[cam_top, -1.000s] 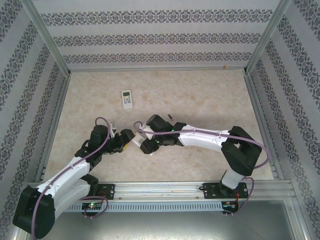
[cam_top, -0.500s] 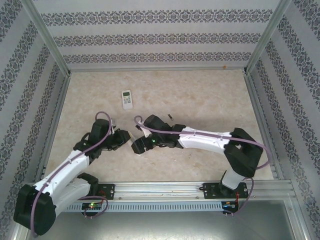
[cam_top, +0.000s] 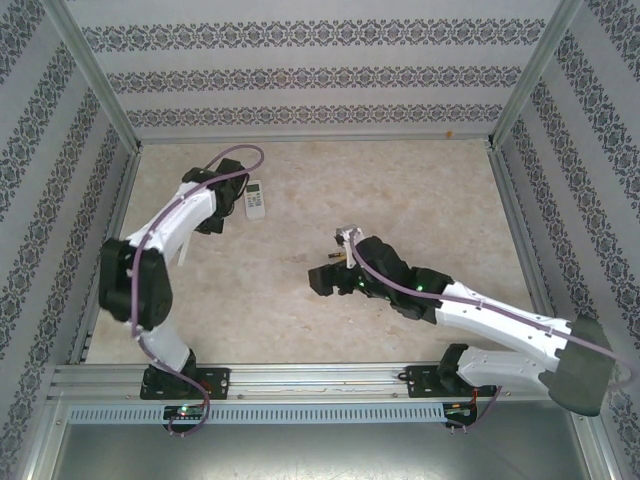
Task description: Load the batteries into the remote control
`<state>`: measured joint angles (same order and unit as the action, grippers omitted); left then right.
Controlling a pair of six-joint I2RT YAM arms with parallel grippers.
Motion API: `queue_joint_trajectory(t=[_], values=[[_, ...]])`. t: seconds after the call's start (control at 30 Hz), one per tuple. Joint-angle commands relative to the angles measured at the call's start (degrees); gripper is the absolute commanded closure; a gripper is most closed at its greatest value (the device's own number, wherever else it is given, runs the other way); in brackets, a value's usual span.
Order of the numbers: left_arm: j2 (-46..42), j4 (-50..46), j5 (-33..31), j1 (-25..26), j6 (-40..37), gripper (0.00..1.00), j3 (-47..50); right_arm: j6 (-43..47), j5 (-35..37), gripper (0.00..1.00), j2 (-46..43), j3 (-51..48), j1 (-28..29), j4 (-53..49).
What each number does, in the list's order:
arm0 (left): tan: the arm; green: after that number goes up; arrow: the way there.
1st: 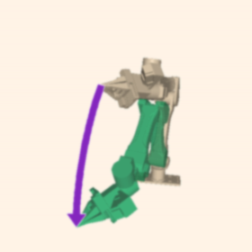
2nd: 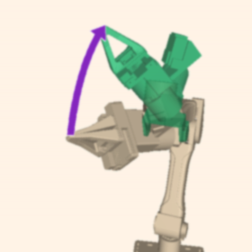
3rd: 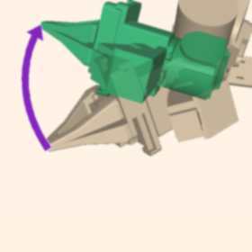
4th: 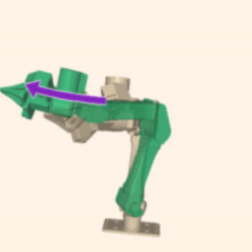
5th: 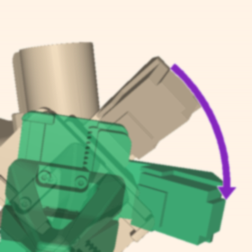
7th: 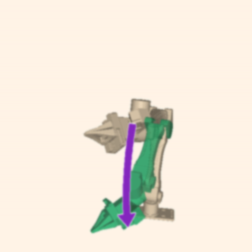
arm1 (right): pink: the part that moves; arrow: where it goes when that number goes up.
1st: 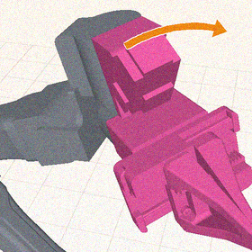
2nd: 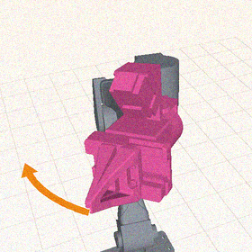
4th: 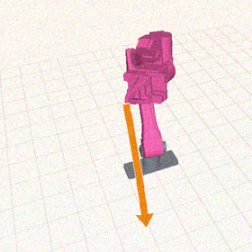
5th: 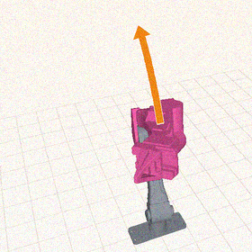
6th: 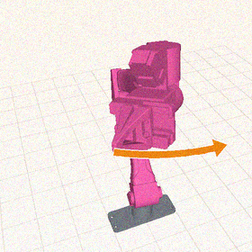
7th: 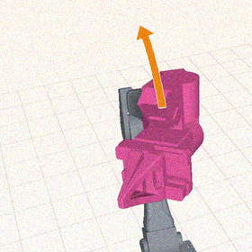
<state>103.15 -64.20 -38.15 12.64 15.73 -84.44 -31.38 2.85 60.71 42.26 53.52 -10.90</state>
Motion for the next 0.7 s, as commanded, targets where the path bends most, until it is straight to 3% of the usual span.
queue_joint_trajectory(t=[0.0,0.07,0.27,0.5,0.6,0.67], values=[[7.6,-4.3,-9.3,-2.0,-1.0,1.00,-6.0,-1.6,4.3,0.07,-5.0,-2.6,-1.0,-0.6],[12.7,-2.6,-11.1,-2.2,-0.2,1.00,-8.6,-2.5,5.1,0.06,-7.1,-4.2,-1.9,-1.1],[24.9,-1.1,-6.3,-3.6,1.4,0.96,-17.6,-4.1,2.7,0.05,-12.3,-7.0,-5.9,-2.9],[31.6,-2.2,2.6,-3.5,1.2,0.61,-24.7,-6.8,-1.7,0.05,-16.6,-9.3,-10.8,-5.1],[28.5,-1.5,7.4,-3.4,0.6,0.51,-24.6,-6.4,-2.3,0.05,-18.3,-9.4,-11.8,-6.3],[24.0,0.5,14.0,-3.4,1.1,0.44,-23.4,-6.2,-2.4,0.05,-19.2,-9.7,-12.3,-6.4]])
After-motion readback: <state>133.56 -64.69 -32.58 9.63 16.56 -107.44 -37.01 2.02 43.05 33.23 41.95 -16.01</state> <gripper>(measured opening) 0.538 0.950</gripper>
